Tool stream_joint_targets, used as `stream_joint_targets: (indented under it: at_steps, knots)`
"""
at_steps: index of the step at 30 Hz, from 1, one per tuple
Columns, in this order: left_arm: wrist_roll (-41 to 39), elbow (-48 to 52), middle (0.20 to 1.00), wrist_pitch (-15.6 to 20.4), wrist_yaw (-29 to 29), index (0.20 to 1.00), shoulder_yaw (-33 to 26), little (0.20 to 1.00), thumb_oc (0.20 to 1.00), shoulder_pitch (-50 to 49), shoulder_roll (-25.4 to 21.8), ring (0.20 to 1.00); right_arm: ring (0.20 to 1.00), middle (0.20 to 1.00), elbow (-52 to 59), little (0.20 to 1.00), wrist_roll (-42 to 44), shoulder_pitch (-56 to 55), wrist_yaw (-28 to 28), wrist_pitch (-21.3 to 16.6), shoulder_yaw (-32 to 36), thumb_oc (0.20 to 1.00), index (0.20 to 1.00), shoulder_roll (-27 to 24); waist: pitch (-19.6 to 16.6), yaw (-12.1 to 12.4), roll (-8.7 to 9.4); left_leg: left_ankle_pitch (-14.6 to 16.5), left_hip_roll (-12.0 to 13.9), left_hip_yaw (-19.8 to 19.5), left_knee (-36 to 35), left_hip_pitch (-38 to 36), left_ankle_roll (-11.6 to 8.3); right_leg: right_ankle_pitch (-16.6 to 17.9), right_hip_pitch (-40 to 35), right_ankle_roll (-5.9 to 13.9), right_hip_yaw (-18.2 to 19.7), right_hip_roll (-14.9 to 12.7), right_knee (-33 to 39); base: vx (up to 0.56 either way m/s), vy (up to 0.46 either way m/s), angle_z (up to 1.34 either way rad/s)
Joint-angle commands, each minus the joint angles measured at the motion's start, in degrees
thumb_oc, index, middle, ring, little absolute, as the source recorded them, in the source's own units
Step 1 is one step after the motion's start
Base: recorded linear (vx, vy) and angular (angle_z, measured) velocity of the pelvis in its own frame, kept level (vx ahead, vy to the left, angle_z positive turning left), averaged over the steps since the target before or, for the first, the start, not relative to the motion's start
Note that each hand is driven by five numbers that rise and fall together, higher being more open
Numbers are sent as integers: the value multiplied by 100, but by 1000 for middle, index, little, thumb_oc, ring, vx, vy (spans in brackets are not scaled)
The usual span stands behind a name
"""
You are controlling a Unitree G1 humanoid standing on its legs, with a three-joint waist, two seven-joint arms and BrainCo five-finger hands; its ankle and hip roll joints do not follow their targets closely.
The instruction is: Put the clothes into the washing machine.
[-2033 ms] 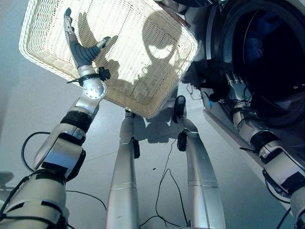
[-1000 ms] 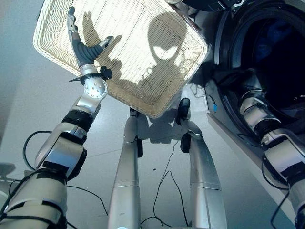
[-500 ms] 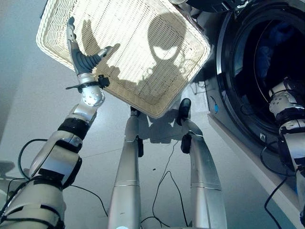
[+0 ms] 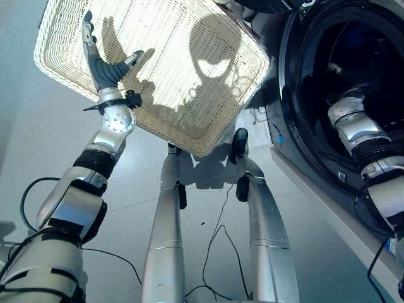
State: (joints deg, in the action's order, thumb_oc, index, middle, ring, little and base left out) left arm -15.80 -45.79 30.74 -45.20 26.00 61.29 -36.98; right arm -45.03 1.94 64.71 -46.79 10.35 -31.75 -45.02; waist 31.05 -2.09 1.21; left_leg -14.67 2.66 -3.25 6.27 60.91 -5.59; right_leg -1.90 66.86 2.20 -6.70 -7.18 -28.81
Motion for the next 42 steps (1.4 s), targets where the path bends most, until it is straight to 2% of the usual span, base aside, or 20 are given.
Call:
stream_joint_targets:
  at_steps: [1,5,12,16,29,38,42]
  knots:
    - [159,-17,1000,258,-174,1000,-194,1000,1000,194,110,1000,1000,1000,-179,1000,-632,-9,-287,213,-124,1000,1000,-397,-125,66,-15,1067,-202,289,784,-23,29,620,-469,590,-128,293,1006,0,0,0]
    - [165,-78,1000,337,-195,1000,-225,1000,1000,192,130,1000,1000,1000,-163,1000,-1138,-170,-451,11,-252,1000,1000,-348,-125,34,-14,1062,-184,325,791,0,19,610,-442,612,-109,301,992,0,0,0]
    - [240,17,1000,306,-224,1000,-291,1000,1000,103,148,1000,1000,1000,275,1000,-1410,-496,-538,-214,-241,1000,1000,-352,-125,-17,18,1060,-183,364,794,-21,6,603,-460,620,-91,315,1007,0,0,0]
    - [437,91,1000,275,-233,1000,-388,1000,1000,-60,229,1000,1000,1000,715,1000,-1720,-984,-530,-593,-80,1000,1000,-236,-125,-83,39,1098,-206,386,855,-34,6,583,-453,614,-34,342,986,-3,2,1]
    - [531,167,1000,364,-245,1000,-590,1000,1000,-400,290,1000,1000,1000,985,1000,-1956,-1960,-294,-558,132,1000,1000,-49,-125,-202,58,1112,-186,537,836,-317,12,629,-673,621,46,323,1090,-22,34,-2]
    - [674,292,1000,286,-366,1000,-626,1000,1000,-468,262,1000,1000,1000,1678,1000,-2387,-2638,-227,-1007,219,1000,1000,86,-125,-287,115,1085,-165,567,765,-366,33,610,-675,617,115,393,1046,-2,10,-1]
    - [824,371,1000,280,-331,1000,-708,1000,1000,-828,400,1000,1000,1000,1998,1000,-2649,-3017,-201,-1333,275,1000,1000,275,-125,-295,111,1104,-195,569,741,-534,53,594,-800,609,142,422,1045,0,0,0]
